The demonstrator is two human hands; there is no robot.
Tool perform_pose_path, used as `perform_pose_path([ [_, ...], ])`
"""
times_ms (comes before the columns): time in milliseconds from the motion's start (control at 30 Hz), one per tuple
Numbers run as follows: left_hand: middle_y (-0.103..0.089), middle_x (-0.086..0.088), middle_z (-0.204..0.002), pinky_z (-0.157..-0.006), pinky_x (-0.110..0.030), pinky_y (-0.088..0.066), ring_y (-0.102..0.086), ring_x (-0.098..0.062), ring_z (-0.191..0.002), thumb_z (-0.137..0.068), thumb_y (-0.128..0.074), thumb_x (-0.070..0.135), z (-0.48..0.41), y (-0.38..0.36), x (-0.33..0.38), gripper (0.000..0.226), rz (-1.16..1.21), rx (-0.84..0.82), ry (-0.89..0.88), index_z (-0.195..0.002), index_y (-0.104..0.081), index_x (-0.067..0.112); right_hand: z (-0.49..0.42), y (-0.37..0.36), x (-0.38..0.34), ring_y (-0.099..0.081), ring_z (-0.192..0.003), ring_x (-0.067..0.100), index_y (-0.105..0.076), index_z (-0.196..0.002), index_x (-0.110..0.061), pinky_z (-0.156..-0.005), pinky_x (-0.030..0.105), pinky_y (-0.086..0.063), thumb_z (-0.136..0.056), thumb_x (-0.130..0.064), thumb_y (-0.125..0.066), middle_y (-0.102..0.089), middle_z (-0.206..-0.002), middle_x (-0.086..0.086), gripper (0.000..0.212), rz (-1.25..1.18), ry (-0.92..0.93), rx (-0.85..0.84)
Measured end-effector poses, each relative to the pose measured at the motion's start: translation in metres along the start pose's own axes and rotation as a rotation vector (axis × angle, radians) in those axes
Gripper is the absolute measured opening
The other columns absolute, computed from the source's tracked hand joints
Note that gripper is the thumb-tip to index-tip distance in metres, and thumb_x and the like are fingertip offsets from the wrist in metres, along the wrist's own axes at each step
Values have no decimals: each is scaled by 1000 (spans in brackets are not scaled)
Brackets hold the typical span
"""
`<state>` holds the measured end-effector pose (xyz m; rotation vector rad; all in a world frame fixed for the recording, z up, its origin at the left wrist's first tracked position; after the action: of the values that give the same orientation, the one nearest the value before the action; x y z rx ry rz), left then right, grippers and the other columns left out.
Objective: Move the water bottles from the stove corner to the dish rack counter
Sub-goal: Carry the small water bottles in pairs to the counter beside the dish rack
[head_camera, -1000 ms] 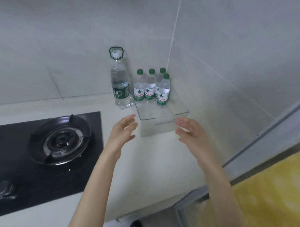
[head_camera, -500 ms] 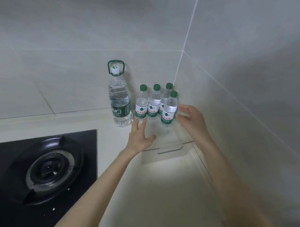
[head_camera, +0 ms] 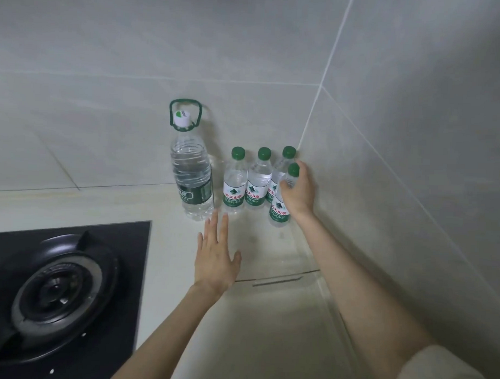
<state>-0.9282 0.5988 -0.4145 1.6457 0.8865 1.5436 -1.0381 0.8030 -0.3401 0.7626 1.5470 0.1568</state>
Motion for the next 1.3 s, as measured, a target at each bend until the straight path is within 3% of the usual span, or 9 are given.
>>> perform_pose_path([
  [200,16,1,-159,-118,-37,1,10,-21,-148,-90,-56,30,0,-3,-2,85,-4,10,5,-152,0,20,-10,1,2,-59,-104,25,-58,-122,-9,-81,17,-35,-86,-10,-63,-65,-116,8,36,-26,100,93],
  [367,18,1,-159,-119,-38,2,11,-21,-148,-90,-54,31,0,-4,-2,83,-7,-7,18,-152,1,22,-10,-10,1,-60,-99,21,-61,-114,-16,-78,19,-38,-83,-21,-70,-68,-109,1,33,-22,147,-14],
  [467,22,2,-158,-120,-40,2,14,-21,-147,-91,-51,38,1,-2,-2,85,-17,-39,21,-151,9,24,0,-9,-4,-62,-100,21,-62,-112,-19,-92,34,-48,-80,-23,-74,-69,-109,0,35,-94,160,-38],
  [700,21,13,-157,-118,-44,12,23,-10,-144,-76,-63,62,14,20,1,118,334,-117,41,-144,27,30,34,11,-89,-67,-71,22,-61,-97,-43,-74,49,-55,-65,-42,-80,-73,-79,0,37,-262,289,-96],
  [867,-18,15,-155,-114,-21,-23,-21,2,-140,-66,-82,42,18,100,24,114,659,120,1,-150,-6,34,64,28,-166,-72,-79,25,-65,-103,-23,-79,42,-59,-67,-19,-86,-76,-81,2,42,-440,349,-288],
  [967,-59,26,-120,-86,-6,-44,-57,10,-104,-65,-86,31,20,134,34,87,761,130,-17,-138,-38,36,84,31,-202,-73,-78,24,-66,-103,-18,-77,35,-59,-68,-12,-85,-76,-80,3,40,-500,375,-419],
  [1133,-72,13,-89,-69,-14,-52,-68,0,-83,-56,-91,28,30,164,26,49,683,120,31,-96,-62,29,114,22,-236,-71,-78,18,-67,-103,-14,-71,24,-56,-72,-5,-80,-76,-86,6,35,-551,403,-592],
  [1233,-73,7,-85,-72,-23,-57,-70,-9,-83,-53,-93,23,39,171,13,47,698,178,103,-91,-66,24,120,12,-239,-72,-83,17,-67,-103,-17,-77,32,-58,-83,-12,-71,-74,-95,7,21,-564,406,-656],
  [1300,-74,5,-83,-74,-28,-58,-70,-13,-83,-52,-93,22,43,173,4,46,694,204,142,-90,-67,21,115,3,-233,-70,-89,8,-66,-108,-15,-77,26,-57,-95,-22,-55,-71,-105,2,19,-578,366,-701],
])
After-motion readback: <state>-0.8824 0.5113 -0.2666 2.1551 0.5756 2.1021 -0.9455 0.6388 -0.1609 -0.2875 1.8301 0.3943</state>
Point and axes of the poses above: each hand's wrist, its own z-axis away from the middle knuckle, its own y-axis out of the back of the hand, x = y × z, the point moved 10 cm from there along -z, towards the middle knuckle
